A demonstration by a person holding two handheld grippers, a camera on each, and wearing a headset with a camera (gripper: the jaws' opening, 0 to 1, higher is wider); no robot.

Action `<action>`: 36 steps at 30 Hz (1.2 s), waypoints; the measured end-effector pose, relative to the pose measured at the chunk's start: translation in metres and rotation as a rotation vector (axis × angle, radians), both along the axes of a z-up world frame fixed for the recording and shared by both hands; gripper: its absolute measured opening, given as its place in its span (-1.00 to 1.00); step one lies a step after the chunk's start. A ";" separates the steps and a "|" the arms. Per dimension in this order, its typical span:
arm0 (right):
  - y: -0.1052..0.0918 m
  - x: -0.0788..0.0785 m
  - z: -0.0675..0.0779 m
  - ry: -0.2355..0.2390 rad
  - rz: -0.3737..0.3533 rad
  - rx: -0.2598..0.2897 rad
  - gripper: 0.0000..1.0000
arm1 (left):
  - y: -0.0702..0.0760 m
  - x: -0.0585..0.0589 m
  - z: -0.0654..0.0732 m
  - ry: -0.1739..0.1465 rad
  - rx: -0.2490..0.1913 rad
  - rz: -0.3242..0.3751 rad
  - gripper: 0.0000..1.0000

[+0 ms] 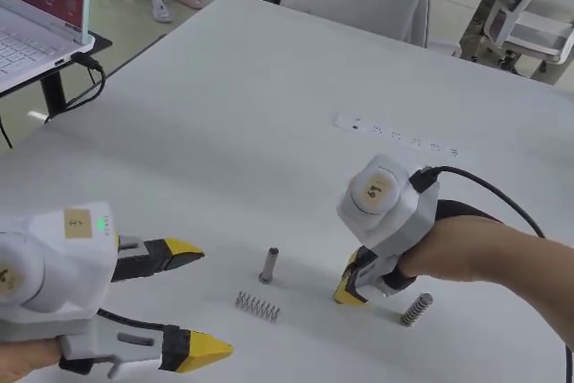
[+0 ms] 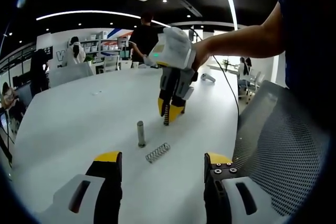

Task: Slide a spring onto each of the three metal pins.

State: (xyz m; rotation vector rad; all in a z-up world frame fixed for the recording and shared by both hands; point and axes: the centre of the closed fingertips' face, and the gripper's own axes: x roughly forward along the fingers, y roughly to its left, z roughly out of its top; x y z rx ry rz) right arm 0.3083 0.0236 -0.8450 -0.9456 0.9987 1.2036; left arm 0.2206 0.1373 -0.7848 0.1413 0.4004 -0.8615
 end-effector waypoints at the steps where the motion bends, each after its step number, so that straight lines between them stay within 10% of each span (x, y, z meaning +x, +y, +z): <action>1: 0.000 0.000 0.001 -0.004 0.000 0.002 -0.70 | 0.000 0.000 0.000 0.001 0.002 -0.001 0.17; 24: 0.038 -0.023 0.063 -0.067 0.042 0.186 -0.63 | -0.004 0.000 -0.002 0.013 0.007 -0.015 0.13; 36: 0.066 -0.052 0.034 0.021 0.086 0.178 -0.65 | -0.002 -0.003 -0.001 0.009 0.008 -0.009 0.12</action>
